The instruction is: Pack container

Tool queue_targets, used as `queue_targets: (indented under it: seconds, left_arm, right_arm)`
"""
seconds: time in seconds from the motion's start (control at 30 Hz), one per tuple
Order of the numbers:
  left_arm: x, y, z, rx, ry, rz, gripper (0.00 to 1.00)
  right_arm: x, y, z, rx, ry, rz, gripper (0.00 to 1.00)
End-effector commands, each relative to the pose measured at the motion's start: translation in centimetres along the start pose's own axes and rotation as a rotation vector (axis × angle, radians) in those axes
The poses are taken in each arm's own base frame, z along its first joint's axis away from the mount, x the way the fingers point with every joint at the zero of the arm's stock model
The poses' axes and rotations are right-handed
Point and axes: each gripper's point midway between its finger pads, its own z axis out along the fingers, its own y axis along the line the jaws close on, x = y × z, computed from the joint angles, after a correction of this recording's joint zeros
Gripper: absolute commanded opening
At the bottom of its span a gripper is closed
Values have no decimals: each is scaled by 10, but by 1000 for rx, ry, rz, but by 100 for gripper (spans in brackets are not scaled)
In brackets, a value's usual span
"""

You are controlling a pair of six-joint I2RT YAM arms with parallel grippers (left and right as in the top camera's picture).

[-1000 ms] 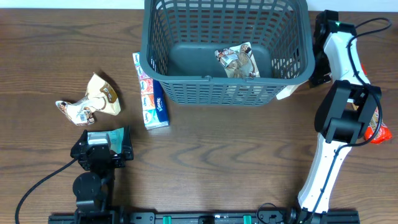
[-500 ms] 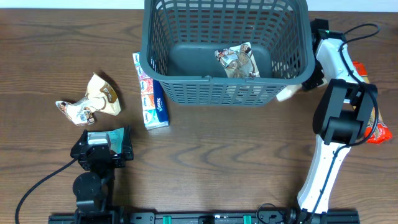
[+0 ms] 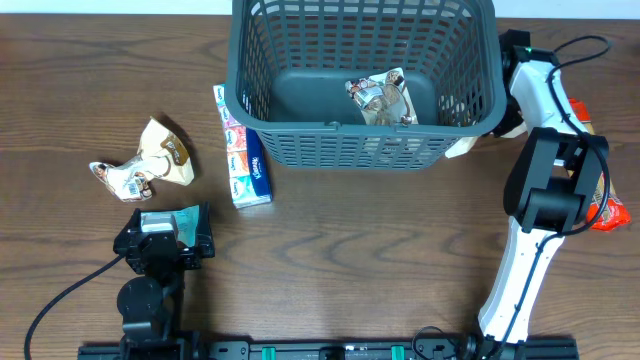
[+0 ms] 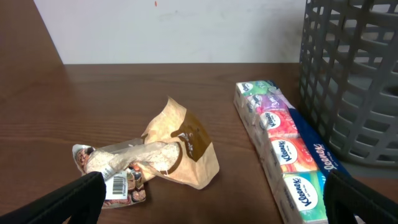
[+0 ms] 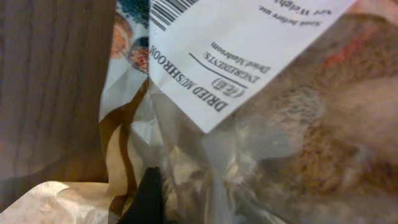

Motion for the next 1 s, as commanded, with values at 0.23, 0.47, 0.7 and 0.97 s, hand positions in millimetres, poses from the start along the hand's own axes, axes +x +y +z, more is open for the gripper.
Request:
queue_targets:
  seconds: [0.23,0.47,0.7,0.97]
  left_arm:
    - [14,0,2,-2,30,-6,99]
    - [14,0,2,-2,30,-6,99]
    - [14,0,2,-2,30,-5,99]
    - [14,0,3,-2,31,-6,98]
  right_arm:
    - [-66,-6,-290,-451,-437,0,1]
    - [5,-13,-502,-1001,-702,-283,1]
    - [104,6,-558,-1197,-759,-658,1]
    - [157,83,-460,-1013,-622,-1017,1]
